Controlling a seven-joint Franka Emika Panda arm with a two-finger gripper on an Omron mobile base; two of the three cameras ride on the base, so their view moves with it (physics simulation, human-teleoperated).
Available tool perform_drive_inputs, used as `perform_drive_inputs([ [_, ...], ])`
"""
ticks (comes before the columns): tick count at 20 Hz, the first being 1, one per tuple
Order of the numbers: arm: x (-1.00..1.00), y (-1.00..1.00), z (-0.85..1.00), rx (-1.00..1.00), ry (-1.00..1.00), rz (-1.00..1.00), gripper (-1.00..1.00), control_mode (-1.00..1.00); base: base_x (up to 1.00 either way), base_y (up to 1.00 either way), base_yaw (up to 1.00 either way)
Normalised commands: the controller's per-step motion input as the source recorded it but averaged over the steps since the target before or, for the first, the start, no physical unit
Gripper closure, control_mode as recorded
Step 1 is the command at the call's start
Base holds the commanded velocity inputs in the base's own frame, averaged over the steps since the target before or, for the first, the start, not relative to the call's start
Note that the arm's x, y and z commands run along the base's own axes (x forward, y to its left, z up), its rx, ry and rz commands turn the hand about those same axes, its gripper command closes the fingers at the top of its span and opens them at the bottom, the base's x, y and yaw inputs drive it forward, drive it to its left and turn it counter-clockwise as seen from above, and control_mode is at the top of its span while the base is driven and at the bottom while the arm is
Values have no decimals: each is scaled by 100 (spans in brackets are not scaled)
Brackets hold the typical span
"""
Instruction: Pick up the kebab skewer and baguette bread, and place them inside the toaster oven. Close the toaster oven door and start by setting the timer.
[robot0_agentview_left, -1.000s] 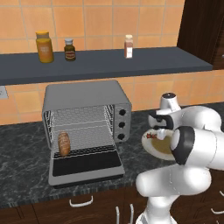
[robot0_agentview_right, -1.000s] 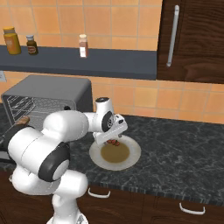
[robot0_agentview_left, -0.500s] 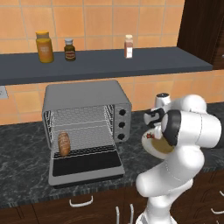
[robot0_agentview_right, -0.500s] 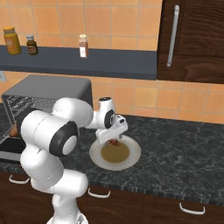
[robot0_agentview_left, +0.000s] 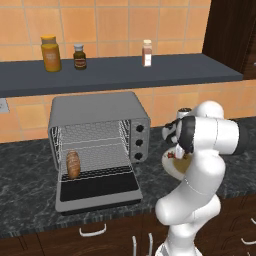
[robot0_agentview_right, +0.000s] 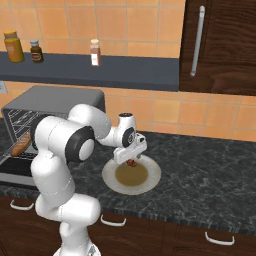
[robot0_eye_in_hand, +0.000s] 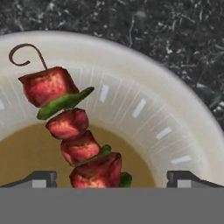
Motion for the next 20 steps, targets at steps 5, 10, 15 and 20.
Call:
perform_drive_inputs([
  [5,0,-5,-17,2,0,7,-100,-100,0,0,0],
  [10,0,0,-22,0,0,4,100,-100,0,0,0],
  [15,-12,0,-11,2,0,1,100,-100,0,0,0],
  [20,-69,0,19,9,0,0,100,-100,0,0,0],
])
